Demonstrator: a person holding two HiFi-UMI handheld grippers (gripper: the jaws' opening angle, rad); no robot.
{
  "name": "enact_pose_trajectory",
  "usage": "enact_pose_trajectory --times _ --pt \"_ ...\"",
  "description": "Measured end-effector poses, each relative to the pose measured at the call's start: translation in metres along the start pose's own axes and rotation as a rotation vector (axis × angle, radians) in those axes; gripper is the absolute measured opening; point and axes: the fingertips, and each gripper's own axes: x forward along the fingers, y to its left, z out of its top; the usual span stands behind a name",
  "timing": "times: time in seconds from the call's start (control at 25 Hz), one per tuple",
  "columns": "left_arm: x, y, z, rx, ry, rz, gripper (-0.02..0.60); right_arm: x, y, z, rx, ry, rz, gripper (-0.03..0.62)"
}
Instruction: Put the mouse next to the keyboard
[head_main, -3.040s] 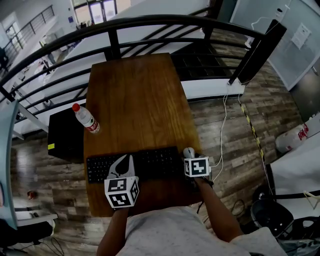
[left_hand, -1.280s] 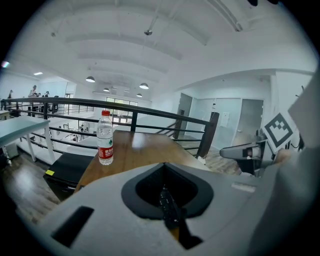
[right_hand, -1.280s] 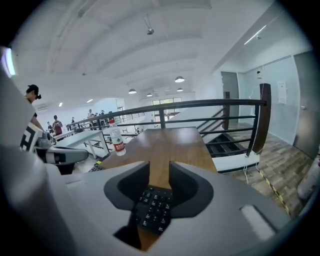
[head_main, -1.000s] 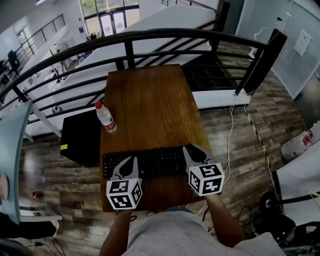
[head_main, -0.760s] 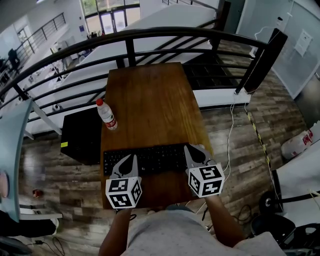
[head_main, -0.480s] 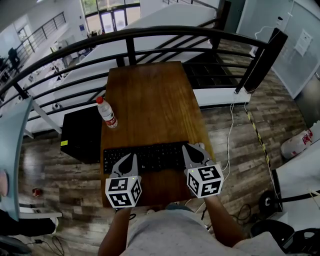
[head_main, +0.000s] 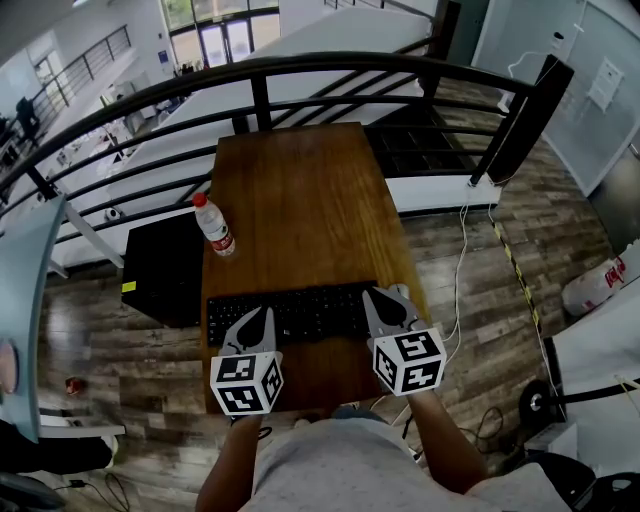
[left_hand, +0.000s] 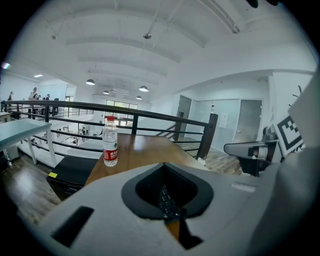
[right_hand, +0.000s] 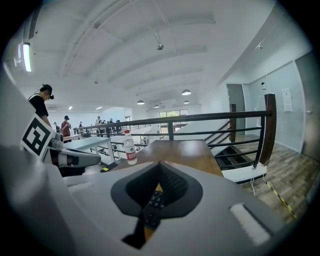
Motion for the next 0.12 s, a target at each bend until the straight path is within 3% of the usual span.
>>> enact_pose_trajectory --times 0.12 --pt "-0.0016 -0.001 -0.0012 0.002 0.0 -0.001 -0.006 -0.0011 0.0014 -0.0002 0.0 -0.003 0.002 0.011"
